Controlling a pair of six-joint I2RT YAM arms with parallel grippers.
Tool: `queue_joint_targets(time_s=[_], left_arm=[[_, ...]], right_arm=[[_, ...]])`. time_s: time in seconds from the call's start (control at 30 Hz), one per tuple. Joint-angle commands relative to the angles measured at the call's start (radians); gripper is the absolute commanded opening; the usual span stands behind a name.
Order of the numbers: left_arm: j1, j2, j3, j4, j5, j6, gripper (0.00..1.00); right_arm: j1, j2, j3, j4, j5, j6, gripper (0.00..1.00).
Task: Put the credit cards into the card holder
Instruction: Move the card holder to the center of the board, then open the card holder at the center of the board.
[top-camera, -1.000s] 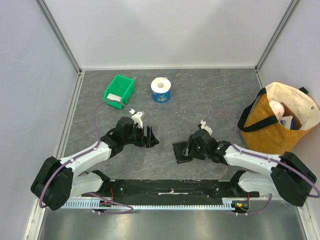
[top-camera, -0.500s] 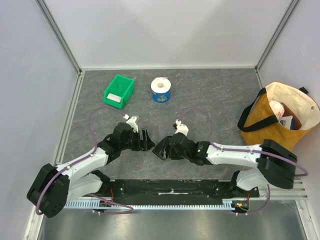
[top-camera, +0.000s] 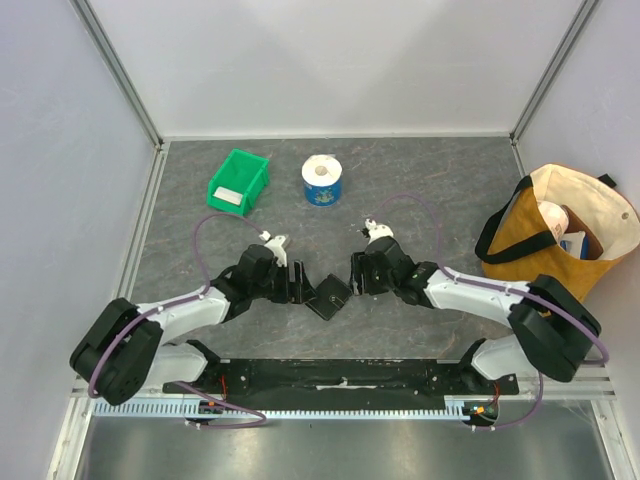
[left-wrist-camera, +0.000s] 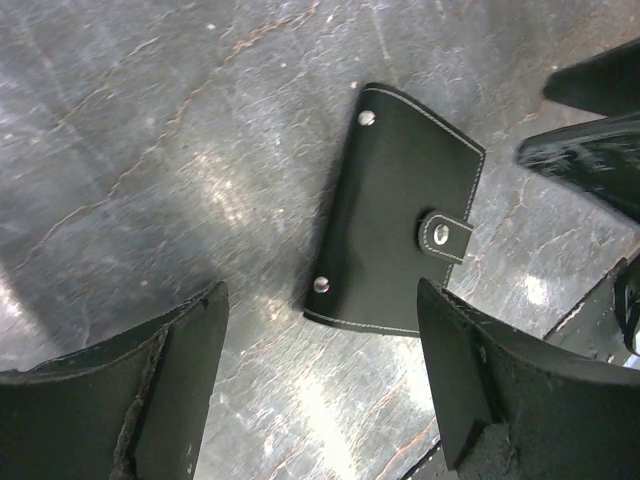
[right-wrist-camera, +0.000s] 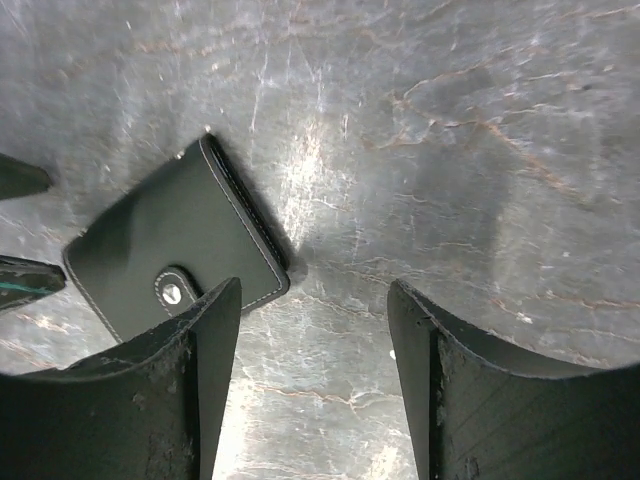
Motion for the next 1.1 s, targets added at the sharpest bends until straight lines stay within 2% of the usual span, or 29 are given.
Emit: queue_joint_targets(time_s=[0.0,0.07,0.23,0.33,0.47,0.53,0.6,0.63,0.7,0.77,0.93,1.07], left_arm=[[-0.029,0.052,0.01,0.077,0.027,0.031,0.81],[-0.046,0.083,0.012,0.088,0.025,0.031,0.78],[-0.089,0.161,0.027,0.097,0.018,0.031,0.6],[-0.1,0.193,0.027,0.123,0.016,0.023,0.51],[-0.104,0.216,0.032,0.138,0.021,0.023,0.38],[-0.101,0.221,0.035,0.146,0.022,0.023,0.36],[-0.103,0.218,0.032,0.161,0.021,0.017,0.27],[-0.103,0.22,0.03,0.168,0.021,0.016,0.23],[-0.103,0.216,0.03,0.18,0.036,0.014,0.1],[-0.103,0.212,0.033,0.181,0.051,0.014,0.02],[-0.103,0.167,0.029,0.183,0.065,0.014,0.02],[-0.103,0.123,0.032,0.175,0.076,0.023,0.02]], right_arm=[[-0.019,0.079,0.015,0.065,-0.128,-0.12,0.67],[-0.021,0.113,0.013,0.105,-0.217,-0.123,0.67],[-0.022,0.159,-0.008,0.163,-0.324,-0.094,0.61],[-0.022,0.158,-0.043,0.215,-0.367,-0.051,0.54],[-0.022,0.17,-0.094,0.346,-0.444,0.025,0.39],[-0.022,0.182,-0.109,0.398,-0.458,0.059,0.27],[-0.022,0.188,-0.119,0.429,-0.464,0.085,0.24],[-0.022,0.19,-0.119,0.436,-0.465,0.091,0.17],[-0.022,0.185,-0.12,0.444,-0.456,0.104,0.13],[-0.022,0.179,-0.12,0.447,-0.444,0.111,0.05],[-0.022,0.159,-0.126,0.463,-0.427,0.131,0.0],[-0.022,0.136,-0.137,0.446,-0.392,0.13,0.09]])
